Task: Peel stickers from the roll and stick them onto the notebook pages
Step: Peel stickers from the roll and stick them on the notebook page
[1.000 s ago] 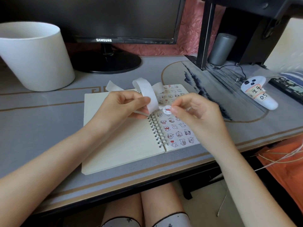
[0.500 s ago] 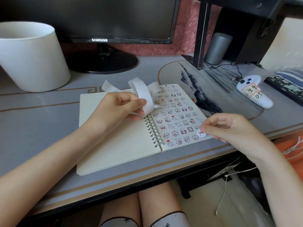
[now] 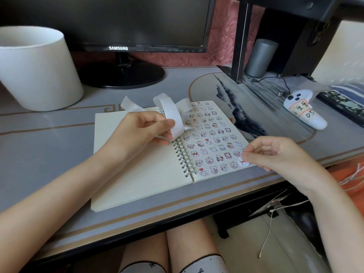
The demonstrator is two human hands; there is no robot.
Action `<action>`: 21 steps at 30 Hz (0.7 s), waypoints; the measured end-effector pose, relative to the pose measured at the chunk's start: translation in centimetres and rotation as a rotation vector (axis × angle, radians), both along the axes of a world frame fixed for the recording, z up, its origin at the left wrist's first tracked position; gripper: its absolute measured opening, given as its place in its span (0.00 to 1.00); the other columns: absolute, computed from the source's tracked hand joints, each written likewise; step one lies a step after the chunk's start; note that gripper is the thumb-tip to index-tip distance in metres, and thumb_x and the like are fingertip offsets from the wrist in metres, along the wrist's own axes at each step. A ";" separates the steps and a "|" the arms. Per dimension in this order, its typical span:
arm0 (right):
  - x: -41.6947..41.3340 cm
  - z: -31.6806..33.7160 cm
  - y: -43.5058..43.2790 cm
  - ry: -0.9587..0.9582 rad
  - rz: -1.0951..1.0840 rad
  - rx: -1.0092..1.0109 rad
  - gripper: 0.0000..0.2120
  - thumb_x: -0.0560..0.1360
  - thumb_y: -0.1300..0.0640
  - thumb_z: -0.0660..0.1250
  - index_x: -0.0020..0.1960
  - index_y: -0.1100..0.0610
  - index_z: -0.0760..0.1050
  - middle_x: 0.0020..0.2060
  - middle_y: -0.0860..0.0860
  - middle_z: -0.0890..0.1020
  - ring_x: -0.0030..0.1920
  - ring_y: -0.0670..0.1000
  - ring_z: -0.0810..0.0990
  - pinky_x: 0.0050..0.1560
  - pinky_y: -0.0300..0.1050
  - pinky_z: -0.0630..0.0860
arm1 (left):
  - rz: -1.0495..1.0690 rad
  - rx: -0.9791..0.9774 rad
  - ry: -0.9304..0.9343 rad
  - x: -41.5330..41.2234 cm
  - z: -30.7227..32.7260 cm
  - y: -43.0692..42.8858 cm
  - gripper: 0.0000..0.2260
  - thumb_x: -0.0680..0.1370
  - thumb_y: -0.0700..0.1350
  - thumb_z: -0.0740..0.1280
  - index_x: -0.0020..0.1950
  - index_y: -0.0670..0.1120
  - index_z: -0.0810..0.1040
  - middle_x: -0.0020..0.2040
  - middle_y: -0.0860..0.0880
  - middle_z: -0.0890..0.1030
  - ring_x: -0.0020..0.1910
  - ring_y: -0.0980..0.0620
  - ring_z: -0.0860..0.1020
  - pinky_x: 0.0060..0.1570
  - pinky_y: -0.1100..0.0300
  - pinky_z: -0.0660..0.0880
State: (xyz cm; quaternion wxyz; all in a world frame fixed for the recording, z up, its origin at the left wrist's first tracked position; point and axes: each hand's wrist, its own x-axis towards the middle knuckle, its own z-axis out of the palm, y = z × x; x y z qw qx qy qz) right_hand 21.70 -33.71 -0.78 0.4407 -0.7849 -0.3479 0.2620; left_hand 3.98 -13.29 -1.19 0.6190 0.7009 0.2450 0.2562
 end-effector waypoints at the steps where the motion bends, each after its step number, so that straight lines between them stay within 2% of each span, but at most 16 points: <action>1: 0.0 -0.1 0.0 0.000 -0.004 0.005 0.03 0.69 0.62 0.73 0.40 0.61 0.79 0.29 0.49 0.80 0.26 0.42 0.70 0.26 0.32 0.65 | 0.002 0.002 0.000 0.0 0.0 0.0 0.09 0.76 0.40 0.67 0.39 0.37 0.79 0.30 0.50 0.81 0.32 0.55 0.80 0.40 0.67 0.79; 6: -0.2 -0.2 0.1 -0.001 -0.016 0.029 0.04 0.70 0.64 0.73 0.38 0.60 0.79 0.28 0.47 0.79 0.26 0.40 0.70 0.25 0.30 0.65 | -0.017 0.027 0.006 -0.1 -0.2 0.1 0.09 0.76 0.41 0.66 0.38 0.39 0.78 0.30 0.51 0.81 0.33 0.55 0.80 0.45 0.64 0.79; 16: -0.3 -0.2 0.2 -0.042 -0.011 0.034 0.04 0.70 0.65 0.73 0.39 0.60 0.78 0.31 0.50 0.80 0.27 0.38 0.72 0.27 0.26 0.66 | -0.007 0.016 0.000 -0.1 -0.1 0.1 0.09 0.76 0.40 0.67 0.38 0.38 0.79 0.30 0.51 0.81 0.32 0.55 0.81 0.44 0.65 0.79; 19: -0.3 -0.3 0.2 -0.084 -0.013 0.024 0.03 0.70 0.64 0.73 0.39 0.61 0.79 0.33 0.52 0.81 0.29 0.39 0.73 0.28 0.26 0.67 | -0.009 0.012 -0.004 -0.1 0.0 0.0 0.09 0.76 0.40 0.66 0.38 0.38 0.79 0.30 0.51 0.81 0.32 0.56 0.80 0.42 0.66 0.79; 21: -0.3 -0.5 0.2 -0.116 -0.010 0.026 0.04 0.69 0.64 0.73 0.38 0.60 0.79 0.34 0.55 0.82 0.32 0.43 0.75 0.32 0.29 0.71 | -0.006 0.013 -0.002 -0.1 0.0 0.0 0.09 0.76 0.40 0.66 0.37 0.38 0.78 0.30 0.51 0.81 0.32 0.55 0.80 0.42 0.66 0.79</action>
